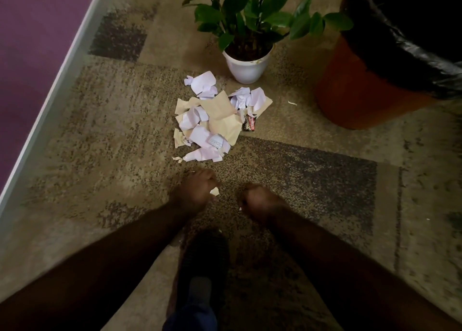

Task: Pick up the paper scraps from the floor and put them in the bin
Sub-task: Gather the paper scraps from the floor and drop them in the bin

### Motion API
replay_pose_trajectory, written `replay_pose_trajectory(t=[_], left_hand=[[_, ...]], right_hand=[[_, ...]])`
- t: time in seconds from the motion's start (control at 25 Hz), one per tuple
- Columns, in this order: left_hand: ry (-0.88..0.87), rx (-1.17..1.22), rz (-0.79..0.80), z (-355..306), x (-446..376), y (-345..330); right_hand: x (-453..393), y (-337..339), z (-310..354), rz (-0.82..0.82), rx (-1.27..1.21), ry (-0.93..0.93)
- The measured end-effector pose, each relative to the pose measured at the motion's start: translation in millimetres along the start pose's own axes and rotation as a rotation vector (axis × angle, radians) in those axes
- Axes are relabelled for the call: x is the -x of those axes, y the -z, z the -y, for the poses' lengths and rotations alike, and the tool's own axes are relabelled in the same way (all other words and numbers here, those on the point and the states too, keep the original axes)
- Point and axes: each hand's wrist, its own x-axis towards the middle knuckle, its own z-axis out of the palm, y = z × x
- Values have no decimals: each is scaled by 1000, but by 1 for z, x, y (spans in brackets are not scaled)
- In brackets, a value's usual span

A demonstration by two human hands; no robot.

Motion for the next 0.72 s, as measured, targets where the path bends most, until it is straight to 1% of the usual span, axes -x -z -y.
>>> replay_pose_trajectory(t=[0.16, 0.24, 0.28, 0.4, 0.56, 0.72], left_hand=[[18, 23, 27, 7, -1, 1], [42, 96, 10, 9, 0, 2], [82, 146, -13, 11, 2, 3], [210, 256, -108, 21, 11, 7], [279, 312, -190, 39, 25, 14], [372, 376, -276, 53, 34, 11]], right_hand=[[-1, -10, 17, 42, -86, 83], [-4, -17, 25, 90, -102, 124], [-5, -21, 28, 122, -89, 155], [-8, -33, 30, 196, 116, 268], [-5, -44, 36, 182, 393, 367], [-4, -41, 43, 153, 414, 341]])
